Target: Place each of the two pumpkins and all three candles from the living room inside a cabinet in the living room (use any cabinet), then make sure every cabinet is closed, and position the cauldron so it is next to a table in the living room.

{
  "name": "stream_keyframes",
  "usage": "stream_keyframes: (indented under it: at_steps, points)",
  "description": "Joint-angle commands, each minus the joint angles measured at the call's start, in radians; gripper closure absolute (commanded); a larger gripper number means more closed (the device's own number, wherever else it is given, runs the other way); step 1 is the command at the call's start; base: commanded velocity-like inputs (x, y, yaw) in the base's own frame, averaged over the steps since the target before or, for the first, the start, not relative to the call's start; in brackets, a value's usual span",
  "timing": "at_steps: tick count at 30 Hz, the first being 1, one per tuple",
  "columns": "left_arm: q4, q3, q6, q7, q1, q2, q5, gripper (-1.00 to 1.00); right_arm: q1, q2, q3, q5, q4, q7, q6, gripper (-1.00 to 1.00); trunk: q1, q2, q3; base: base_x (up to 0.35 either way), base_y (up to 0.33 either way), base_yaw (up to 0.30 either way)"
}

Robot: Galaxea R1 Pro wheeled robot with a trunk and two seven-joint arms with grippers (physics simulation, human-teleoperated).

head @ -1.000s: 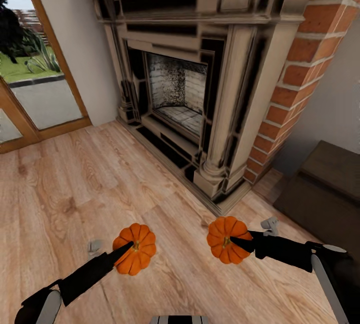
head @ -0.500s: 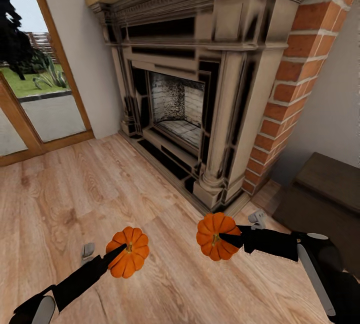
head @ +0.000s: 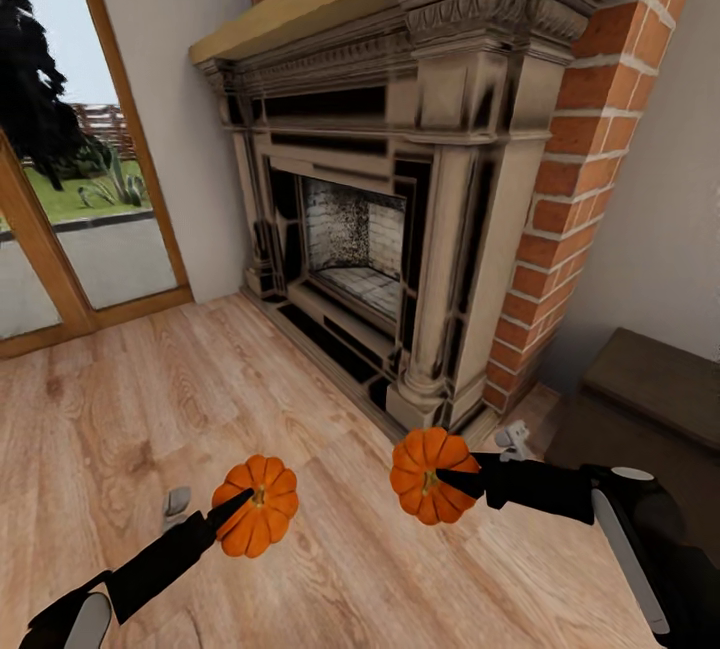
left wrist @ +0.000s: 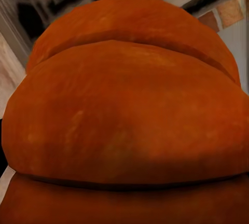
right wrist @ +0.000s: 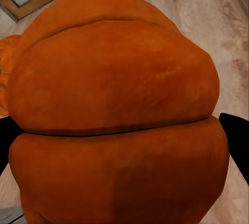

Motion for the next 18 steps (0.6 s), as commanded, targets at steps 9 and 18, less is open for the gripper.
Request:
stream_keyframes:
  at_steps: [9, 18]
  points:
    - [0.028, 0.01, -0.002, 0.004, -0.003, -0.011, 0.003, 1.0, -0.003, 0.0, 0.0, -0.001, 0.0, 0.002, 0.009, 1.0, -0.001, 0.0, 0.009, 0.007, 0.0, -0.046]
    - [0.063, 0.007, -0.042, 0.006, -0.003, -0.015, 0.002, 1.0, -0.008, -0.004, -0.005, 0.0, 0.0, 0.001, 0.016, 1.0, -0.001, 0.0, 0.009, -0.134, -0.152, -0.243]
